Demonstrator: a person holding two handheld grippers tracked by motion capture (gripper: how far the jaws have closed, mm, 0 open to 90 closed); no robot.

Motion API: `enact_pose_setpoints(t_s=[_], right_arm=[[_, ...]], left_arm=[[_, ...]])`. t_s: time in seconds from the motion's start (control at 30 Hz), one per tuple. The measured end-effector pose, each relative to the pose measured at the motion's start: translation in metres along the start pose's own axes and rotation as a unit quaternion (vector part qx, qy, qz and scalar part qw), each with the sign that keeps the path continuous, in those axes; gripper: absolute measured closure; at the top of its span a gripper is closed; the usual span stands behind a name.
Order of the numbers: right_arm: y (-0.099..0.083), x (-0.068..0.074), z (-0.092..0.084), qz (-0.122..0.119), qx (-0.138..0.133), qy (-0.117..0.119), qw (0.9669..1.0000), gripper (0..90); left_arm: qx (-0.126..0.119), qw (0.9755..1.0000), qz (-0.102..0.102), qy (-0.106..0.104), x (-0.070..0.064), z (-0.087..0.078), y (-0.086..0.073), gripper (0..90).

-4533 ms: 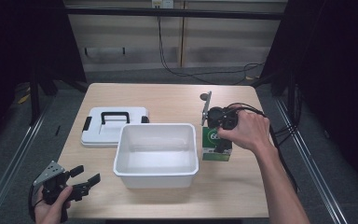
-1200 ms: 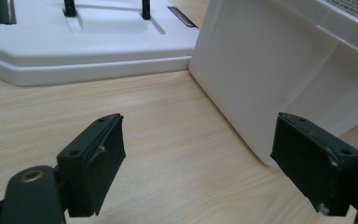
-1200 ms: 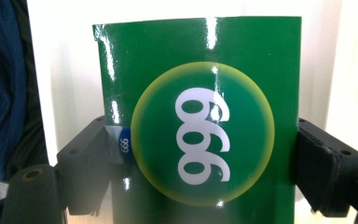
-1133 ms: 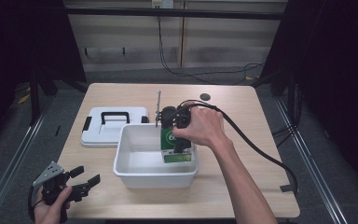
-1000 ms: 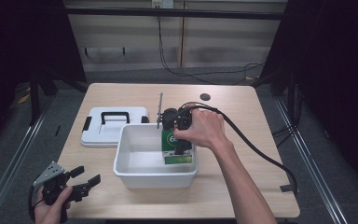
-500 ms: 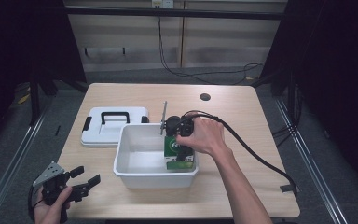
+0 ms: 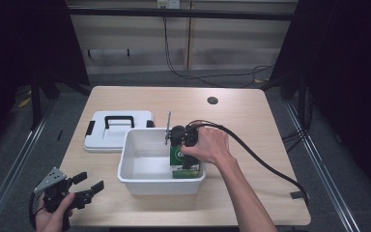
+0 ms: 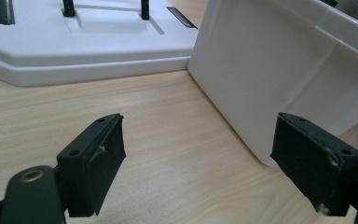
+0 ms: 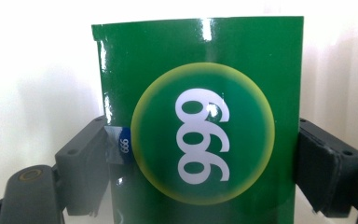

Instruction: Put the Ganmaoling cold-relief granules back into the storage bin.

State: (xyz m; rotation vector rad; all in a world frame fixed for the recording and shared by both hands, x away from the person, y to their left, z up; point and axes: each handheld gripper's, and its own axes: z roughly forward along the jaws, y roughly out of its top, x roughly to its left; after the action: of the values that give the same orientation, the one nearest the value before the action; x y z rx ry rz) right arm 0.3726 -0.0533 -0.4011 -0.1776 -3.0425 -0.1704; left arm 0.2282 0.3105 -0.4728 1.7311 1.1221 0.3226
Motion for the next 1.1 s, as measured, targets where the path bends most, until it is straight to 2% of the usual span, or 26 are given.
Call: enact_pose_setpoints(t_s=[0.3,0.67,0.73,0.87,1.1], right_arm=[[0.0006,0.0011,0.0046,0.002,0.017,-0.007,0.9998,14.7],[0.0034,0.0019,0.0082,-0.007,0.033,-0.012,0.9994,14.3],[0.0051,0.002,0.0085,-0.006,0.047,-0.008,0.9988,14.1],[0.006,0.0024,0.0099,-0.001,0.046,-0.012,0.9989,13.7],[0.0054,0.0019,0.0081,0.004,0.055,-0.006,0.9985,13.6]], left_arm=[[0.001,1.0,-0.001,0.0,0.0001,0.0,0.0,16.8],[0.0,1.0,-0.002,0.002,0.0003,-0.0004,0.0002,16.8],[0.0,1.0,-0.001,0.002,0.0003,-0.0003,0.0003,16.8],[-0.001,1.0,-0.003,0.0,-0.0001,0.0,0.0003,16.9],[-0.001,1.0,-0.003,0.001,0.0,0.0011,0.0005,16.9]])
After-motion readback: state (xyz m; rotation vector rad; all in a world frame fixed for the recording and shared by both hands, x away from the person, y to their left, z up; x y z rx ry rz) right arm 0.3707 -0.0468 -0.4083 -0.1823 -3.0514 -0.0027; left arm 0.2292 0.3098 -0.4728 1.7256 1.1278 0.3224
